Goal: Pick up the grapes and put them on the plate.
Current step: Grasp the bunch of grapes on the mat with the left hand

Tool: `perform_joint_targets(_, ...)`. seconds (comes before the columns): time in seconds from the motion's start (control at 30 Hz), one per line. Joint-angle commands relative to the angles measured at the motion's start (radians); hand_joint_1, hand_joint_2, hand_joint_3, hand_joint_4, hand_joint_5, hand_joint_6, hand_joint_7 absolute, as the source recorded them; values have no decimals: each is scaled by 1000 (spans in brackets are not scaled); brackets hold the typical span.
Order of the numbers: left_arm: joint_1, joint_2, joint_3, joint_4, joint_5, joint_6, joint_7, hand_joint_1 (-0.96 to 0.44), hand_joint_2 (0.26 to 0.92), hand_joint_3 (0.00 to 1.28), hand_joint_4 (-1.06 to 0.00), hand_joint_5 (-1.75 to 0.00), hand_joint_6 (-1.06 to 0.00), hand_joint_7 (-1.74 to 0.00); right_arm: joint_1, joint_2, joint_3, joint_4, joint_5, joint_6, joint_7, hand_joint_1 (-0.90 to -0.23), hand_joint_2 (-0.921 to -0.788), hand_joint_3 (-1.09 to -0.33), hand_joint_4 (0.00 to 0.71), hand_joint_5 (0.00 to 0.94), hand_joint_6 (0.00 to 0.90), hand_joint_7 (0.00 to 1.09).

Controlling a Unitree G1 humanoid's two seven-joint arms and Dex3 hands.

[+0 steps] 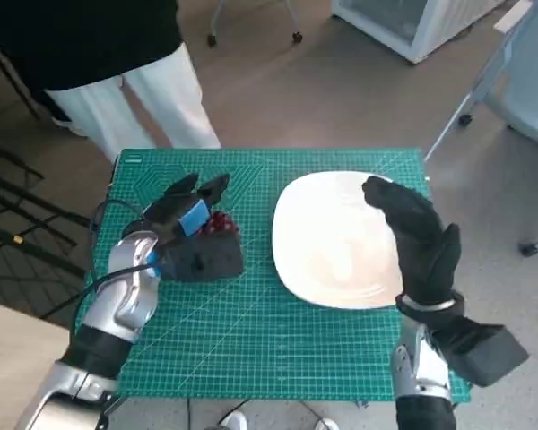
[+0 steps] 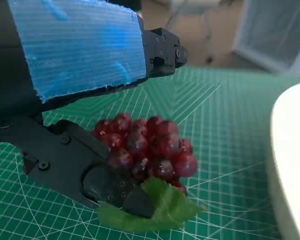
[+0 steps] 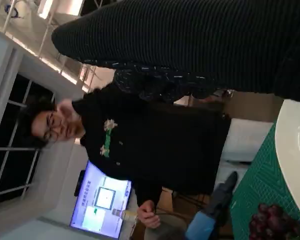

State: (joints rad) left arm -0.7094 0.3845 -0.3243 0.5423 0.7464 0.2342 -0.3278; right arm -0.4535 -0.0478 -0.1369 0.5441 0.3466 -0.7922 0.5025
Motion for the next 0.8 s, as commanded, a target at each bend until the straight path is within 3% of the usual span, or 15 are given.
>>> perform_joint_targets(0.03,-70,-24,-31,134,-10,7,11,-272,693,0,1,1,-139,-5,10,-2,-7,24,-6,1,0,-706,-921,-705,424,1,18,447)
perform_joint_targets(0.37,-144,-67,-54,342,-59,0,13,-242,692,0,1,1,-138,-2,22,-5,-9,4,-2,7,1,-701,-921,-709,426,2,30,442)
perform_joint_targets(0.8,-140,-61,-62,378,-107,-34,32,-197,693,1,1,1,-149,-6,22,-3,-12,9,-4,1,3,-699,-921,-717,428,2,45,424)
